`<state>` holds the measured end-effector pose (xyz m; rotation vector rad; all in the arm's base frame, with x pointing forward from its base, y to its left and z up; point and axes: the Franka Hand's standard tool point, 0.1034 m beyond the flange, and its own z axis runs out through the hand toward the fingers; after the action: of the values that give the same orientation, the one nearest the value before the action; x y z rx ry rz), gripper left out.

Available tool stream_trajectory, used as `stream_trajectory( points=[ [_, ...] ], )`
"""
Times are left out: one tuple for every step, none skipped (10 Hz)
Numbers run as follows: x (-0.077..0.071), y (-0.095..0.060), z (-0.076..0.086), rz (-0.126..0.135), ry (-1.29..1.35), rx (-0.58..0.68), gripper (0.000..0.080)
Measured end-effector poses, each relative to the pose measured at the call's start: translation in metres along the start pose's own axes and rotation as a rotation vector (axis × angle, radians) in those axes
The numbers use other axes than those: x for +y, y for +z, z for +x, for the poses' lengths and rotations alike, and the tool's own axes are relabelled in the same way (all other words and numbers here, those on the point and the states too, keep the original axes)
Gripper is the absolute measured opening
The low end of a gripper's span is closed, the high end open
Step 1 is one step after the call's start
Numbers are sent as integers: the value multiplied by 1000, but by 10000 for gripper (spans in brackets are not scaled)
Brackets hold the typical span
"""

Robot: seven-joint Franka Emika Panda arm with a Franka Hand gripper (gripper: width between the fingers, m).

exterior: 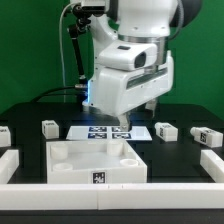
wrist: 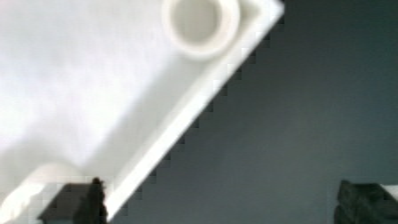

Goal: Assemble square table

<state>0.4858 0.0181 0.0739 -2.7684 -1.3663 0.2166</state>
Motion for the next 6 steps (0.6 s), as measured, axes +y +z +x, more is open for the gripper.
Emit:
stream_trajectory(
  points=[
    [0,0,1,-1,-9,2,650],
    [0,1,1,0,-25,1,650],
    [2,1,-2,2,-60,1,650],
    [9,3,-14,2,-207,2,650],
    [17,7,-34,12,-412,4,650],
    [23,9,-46,18,-566,8,650]
  ],
)
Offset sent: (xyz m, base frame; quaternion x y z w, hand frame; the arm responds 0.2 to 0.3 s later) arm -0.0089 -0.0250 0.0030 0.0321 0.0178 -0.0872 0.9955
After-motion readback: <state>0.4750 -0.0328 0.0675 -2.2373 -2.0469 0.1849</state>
